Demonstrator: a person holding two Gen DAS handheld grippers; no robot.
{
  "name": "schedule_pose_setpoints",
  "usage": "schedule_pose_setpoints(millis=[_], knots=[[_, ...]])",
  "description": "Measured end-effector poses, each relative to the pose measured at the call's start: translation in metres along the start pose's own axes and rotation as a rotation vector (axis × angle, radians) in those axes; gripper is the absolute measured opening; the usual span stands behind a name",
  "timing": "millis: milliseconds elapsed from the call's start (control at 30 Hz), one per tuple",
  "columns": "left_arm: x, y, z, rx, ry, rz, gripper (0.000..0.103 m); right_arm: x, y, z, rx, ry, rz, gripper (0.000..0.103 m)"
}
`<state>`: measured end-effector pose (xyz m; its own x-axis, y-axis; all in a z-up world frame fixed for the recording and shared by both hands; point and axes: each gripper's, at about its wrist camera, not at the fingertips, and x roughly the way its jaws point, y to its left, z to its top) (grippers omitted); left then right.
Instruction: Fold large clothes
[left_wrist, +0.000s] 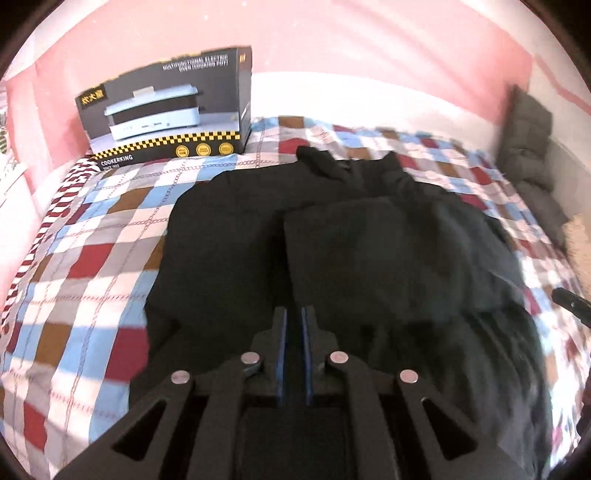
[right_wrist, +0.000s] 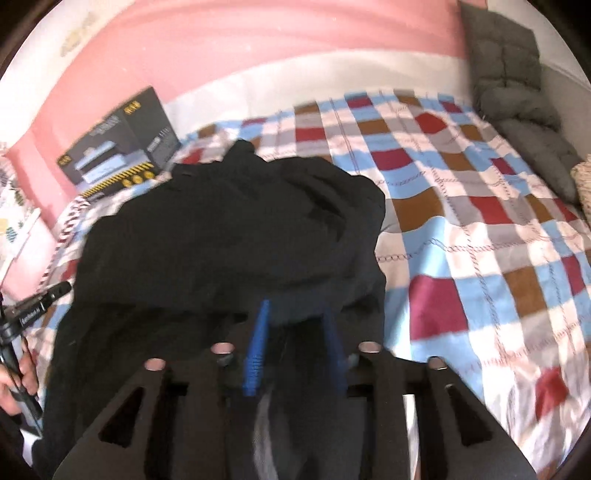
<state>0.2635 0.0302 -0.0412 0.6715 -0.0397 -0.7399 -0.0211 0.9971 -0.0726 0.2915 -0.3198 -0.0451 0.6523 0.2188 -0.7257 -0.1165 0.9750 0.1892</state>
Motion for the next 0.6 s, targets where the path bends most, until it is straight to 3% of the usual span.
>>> schedule_pose_setpoints(millis=[133, 333, 600], knots=[[-0.045, -0.002, -0.030, 0.009, 0.008, -0.036, 0.010, -0.050, 0.017, -0.031, 0.000, -0.030, 0.010, 0.039], [-0.100, -0.010, -0.068, 0.064, -0.001, -0.056, 0.026, -0.108, 0.045, -0.070, -0.031, -0.099, -0.008, 0.039], [-0.140, -0.014, -0.108, 0.034, 0.013, -0.083, 0.029, -0.153, 0.077, -0.115, -0.074, -0.152, -0.004, 0.039]])
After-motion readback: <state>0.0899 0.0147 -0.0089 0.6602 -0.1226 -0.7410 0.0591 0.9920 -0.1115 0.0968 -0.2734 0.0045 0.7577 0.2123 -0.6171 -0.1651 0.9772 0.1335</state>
